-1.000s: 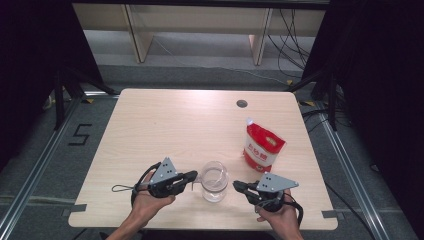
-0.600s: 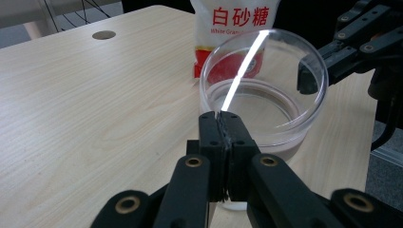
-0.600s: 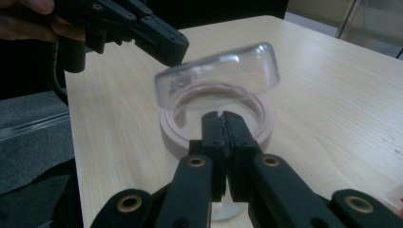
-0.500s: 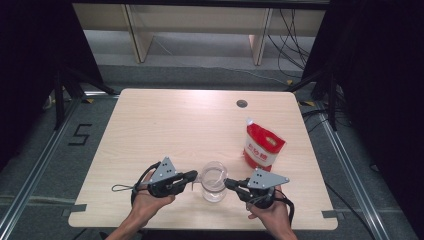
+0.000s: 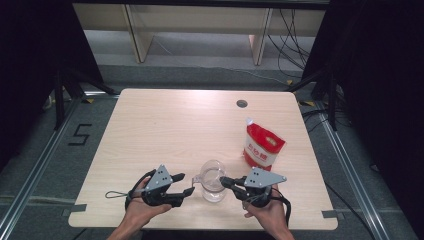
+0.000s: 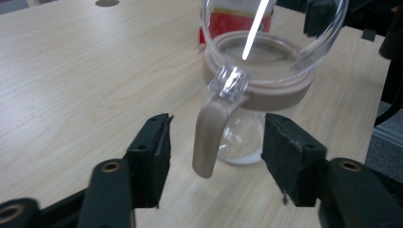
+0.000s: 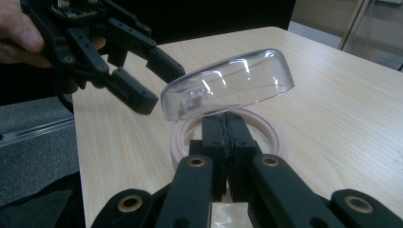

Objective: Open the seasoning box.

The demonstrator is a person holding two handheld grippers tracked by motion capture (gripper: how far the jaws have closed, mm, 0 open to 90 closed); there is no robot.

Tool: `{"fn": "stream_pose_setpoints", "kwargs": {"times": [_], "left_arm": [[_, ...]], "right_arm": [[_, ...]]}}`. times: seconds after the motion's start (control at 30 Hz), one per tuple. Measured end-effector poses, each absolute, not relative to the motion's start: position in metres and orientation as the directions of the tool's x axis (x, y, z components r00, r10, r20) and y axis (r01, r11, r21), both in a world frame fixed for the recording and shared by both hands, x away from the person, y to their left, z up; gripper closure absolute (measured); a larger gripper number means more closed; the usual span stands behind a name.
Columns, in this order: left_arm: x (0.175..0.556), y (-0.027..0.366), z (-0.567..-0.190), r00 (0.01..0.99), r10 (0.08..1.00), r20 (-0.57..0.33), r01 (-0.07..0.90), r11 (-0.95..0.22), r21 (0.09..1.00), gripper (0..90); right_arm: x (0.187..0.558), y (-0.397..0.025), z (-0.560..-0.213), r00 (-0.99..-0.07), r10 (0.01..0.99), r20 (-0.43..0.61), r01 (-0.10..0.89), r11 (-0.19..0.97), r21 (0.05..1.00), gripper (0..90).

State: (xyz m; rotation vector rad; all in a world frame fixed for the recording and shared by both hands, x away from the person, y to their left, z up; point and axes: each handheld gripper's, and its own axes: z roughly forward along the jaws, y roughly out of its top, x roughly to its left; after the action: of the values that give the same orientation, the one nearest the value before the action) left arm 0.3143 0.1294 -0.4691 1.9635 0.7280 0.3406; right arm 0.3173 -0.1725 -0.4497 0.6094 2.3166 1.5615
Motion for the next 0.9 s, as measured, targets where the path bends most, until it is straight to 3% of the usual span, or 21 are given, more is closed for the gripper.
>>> {"fn": "stream_pose_setpoints", "kwargs": {"times": [0.53, 0.9], "left_arm": [[0.309, 0.138, -0.487, 0.770, 0.633, -0.076, 0.389, -0.373, 0.842, 17.1], [0.311, 0.144, -0.489, 0.758, 0.647, -0.084, 0.406, -0.367, 0.837, 16.9]], "right_arm": [[0.318, -0.145, -0.445, -0.889, 0.456, -0.033, 0.130, 0.322, 0.938, 87.8], [0.318, -0.134, -0.441, -0.906, 0.421, -0.040, 0.115, 0.335, 0.935, 87.2]]}}
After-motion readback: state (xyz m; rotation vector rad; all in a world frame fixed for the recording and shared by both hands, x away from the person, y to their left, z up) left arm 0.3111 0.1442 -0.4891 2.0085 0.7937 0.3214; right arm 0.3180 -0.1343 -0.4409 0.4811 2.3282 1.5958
